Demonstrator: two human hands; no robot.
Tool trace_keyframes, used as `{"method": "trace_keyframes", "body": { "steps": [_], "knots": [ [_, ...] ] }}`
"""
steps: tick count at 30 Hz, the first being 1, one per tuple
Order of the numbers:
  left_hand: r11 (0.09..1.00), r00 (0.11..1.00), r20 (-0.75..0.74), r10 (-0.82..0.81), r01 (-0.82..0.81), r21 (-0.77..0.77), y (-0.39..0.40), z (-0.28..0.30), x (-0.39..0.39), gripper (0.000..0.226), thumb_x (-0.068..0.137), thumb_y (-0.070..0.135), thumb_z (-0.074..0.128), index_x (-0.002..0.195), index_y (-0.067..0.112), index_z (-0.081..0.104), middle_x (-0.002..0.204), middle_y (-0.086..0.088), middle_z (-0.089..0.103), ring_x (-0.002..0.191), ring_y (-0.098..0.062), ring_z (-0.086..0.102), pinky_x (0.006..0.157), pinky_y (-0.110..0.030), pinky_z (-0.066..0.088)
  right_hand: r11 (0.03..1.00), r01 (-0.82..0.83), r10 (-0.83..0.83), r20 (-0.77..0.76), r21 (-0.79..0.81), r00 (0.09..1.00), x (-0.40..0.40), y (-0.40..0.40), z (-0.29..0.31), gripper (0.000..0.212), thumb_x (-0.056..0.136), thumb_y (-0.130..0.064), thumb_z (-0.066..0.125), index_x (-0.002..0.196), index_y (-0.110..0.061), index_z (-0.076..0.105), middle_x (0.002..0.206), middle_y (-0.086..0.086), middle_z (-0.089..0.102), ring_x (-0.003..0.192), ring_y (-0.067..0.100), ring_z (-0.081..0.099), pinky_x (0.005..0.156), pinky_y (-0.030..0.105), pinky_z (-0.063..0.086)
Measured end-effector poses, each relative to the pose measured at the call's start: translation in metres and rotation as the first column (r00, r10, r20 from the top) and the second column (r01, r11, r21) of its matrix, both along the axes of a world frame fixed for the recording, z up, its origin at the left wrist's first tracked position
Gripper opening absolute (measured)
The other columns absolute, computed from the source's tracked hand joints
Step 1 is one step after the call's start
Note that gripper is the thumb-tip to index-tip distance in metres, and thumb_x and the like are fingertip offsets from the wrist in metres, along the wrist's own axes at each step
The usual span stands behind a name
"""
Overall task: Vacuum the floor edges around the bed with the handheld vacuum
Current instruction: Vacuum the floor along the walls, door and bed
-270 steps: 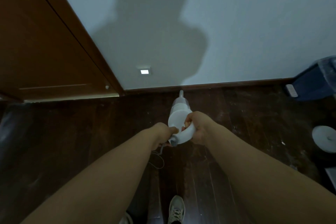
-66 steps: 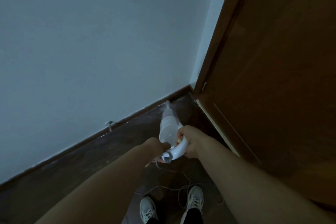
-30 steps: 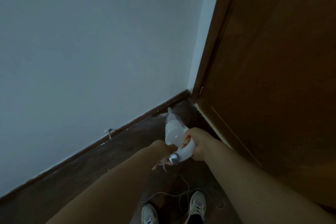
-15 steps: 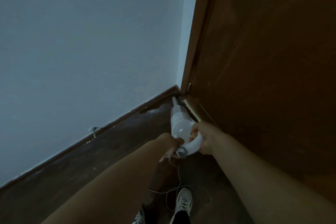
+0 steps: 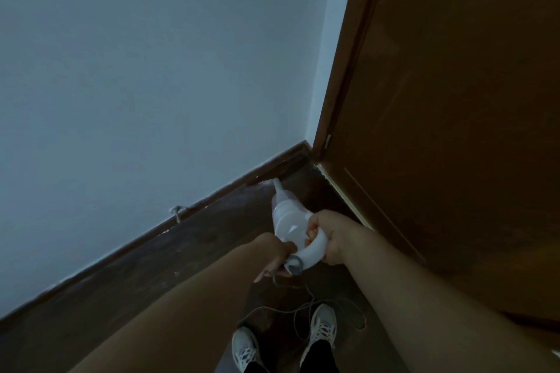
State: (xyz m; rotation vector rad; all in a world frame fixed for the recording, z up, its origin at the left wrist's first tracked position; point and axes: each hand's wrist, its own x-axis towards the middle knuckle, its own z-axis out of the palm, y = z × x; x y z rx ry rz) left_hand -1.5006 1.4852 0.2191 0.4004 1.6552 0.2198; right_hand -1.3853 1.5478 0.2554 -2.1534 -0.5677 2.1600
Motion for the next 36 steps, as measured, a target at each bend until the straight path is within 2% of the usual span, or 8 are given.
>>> {"method": "trace_keyframes", "body": {
  "steps": [6,9,16,21,23,26,30,36],
  "knots": [
    [0.999,0.999,0.001,0.036,-0.036,-0.02,-0.046,0.005,-0.039,0.042,0.096,0.024,0.055,0.126,-0.004,0.045,0.086,-0.013,0.064,0.051,-0.014,0.064,0.039,-0.018,0.047,1.0,-0.007,0.007,-0.032,-0.016,0.999,-0.039,-0.047,-0.008,0.04,0.08,-0.001,0.054,0.12,-0.005,0.054,0.104,0.017,0.055,0.081,0.025,0.055,0.068,0.035,0.05],
    [1.0,0.999,-0.03,0.014,-0.015,-0.028,-0.058,0.003,-0.057,0.039,0.096,0.027,0.055,0.121,-0.002,0.048,0.078,-0.01,0.065,0.042,-0.011,0.061,0.045,-0.021,0.048,1.0,-0.021,0.02,-0.041,-0.009,0.999,-0.055,-0.06,-0.009,0.044,0.078,-0.001,0.054,0.122,-0.006,0.055,0.108,0.018,0.056,0.083,0.026,0.056,0.073,0.036,0.052],
    [1.0,0.999,-0.032,0.008,-0.008,0.002,-0.05,-0.009,-0.067,0.038,0.094,0.031,0.057,0.115,-0.001,0.056,0.081,-0.007,0.067,0.06,-0.011,0.064,0.066,-0.023,0.054,0.998,0.064,-0.063,-0.058,0.014,0.996,-0.065,-0.055,-0.006,0.023,0.086,-0.004,0.054,0.109,-0.006,0.054,0.088,0.015,0.052,0.074,0.024,0.052,0.08,0.036,0.047],
    [1.0,1.0,0.0,-0.002,0.002,0.029,-0.027,-0.011,-0.045,0.041,0.096,0.03,0.054,0.123,-0.001,0.053,0.086,-0.008,0.065,0.054,-0.01,0.062,0.043,-0.018,0.048,0.992,0.112,-0.11,-0.036,0.056,0.993,-0.047,-0.036,-0.014,0.035,0.085,-0.002,0.053,0.12,-0.006,0.054,0.088,0.014,0.052,0.074,0.023,0.053,0.079,0.036,0.048],
    [1.0,1.0,0.013,0.0,-0.001,0.031,-0.019,-0.012,-0.036,0.042,0.095,0.03,0.055,0.123,-0.001,0.052,0.084,-0.008,0.065,0.054,-0.01,0.063,0.043,-0.018,0.047,0.99,0.135,-0.134,-0.018,0.051,0.991,-0.039,-0.028,-0.019,0.032,0.085,-0.004,0.054,0.117,-0.005,0.055,0.087,0.014,0.051,0.072,0.022,0.052,0.068,0.033,0.048],
    [1.0,1.0,0.015,0.015,-0.015,0.02,-0.006,-0.01,-0.026,0.042,0.096,0.029,0.055,0.124,-0.002,0.05,0.082,-0.009,0.064,0.048,-0.01,0.063,0.04,-0.018,0.048,0.985,0.168,-0.168,-0.019,0.032,0.986,-0.029,-0.014,-0.022,0.021,0.086,-0.006,0.055,0.107,-0.005,0.055,0.085,0.013,0.051,0.07,0.022,0.051,0.067,0.034,0.047],
    [1.0,1.0,0.005,-0.004,0.004,0.015,0.013,-0.01,-0.018,0.04,0.095,0.029,0.055,0.122,0.001,0.051,0.08,-0.007,0.063,0.036,-0.005,0.06,0.033,-0.016,0.042,0.985,0.161,-0.16,-0.02,0.055,0.987,-0.02,0.004,-0.025,0.037,0.085,-0.001,0.052,0.121,-0.007,0.054,0.094,0.014,0.051,0.073,0.022,0.052,0.054,0.031,0.042],
    [1.0,1.0,0.023,-0.005,0.005,0.001,0.025,-0.015,-0.003,0.043,0.094,0.032,0.056,0.123,0.0,0.053,0.079,-0.006,0.066,0.048,-0.008,0.065,0.045,-0.02,0.047,0.989,0.15,-0.15,0.014,0.02,0.989,-0.005,0.016,-0.013,0.022,0.087,-0.004,0.054,0.109,-0.006,0.055,0.095,0.015,0.051,0.079,0.024,0.053,0.08,0.036,0.046]
  ]
}}
